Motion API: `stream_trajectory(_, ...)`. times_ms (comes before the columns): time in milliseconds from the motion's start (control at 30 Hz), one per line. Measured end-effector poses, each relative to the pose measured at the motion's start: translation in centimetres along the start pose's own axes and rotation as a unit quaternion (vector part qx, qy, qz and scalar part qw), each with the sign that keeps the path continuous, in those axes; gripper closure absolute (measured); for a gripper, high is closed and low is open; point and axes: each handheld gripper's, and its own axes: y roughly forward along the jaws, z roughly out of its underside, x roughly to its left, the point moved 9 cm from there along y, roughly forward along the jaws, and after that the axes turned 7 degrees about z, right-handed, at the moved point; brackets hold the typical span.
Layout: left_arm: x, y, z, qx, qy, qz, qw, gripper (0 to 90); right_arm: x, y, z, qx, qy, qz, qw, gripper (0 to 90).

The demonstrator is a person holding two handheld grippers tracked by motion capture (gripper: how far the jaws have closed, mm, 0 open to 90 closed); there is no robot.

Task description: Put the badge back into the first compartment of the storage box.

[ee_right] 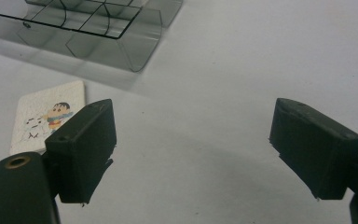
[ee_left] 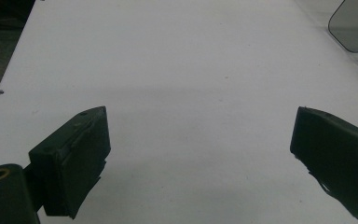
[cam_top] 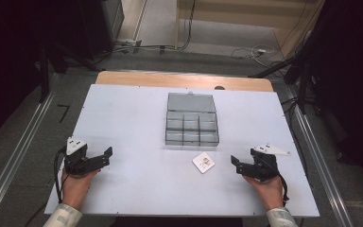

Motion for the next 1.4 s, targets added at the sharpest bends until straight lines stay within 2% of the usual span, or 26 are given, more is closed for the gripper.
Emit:
stream_trajectory(700,0.0,0.0,0.0,-0.001,0.000,0.001,1.0000,5.2,2.6,0.8,-0.2,0.005,-0.024,-0.022,0.9995,13.1)
stream_trajectory(1033,-0.1,0.0,0.0,-0.001,0.000,0.001,1.0000,5.2,3.2,1.0,-0.1,0.008,-0.024,-0.028,0.9993,13.1)
stream_trajectory(1400,0.0,-0.1,-0.1,-0.002,0.001,0.002,1.0000,5.2,6.0,1.8,0.0,0.015,-0.043,-0.048,0.9978,13.1)
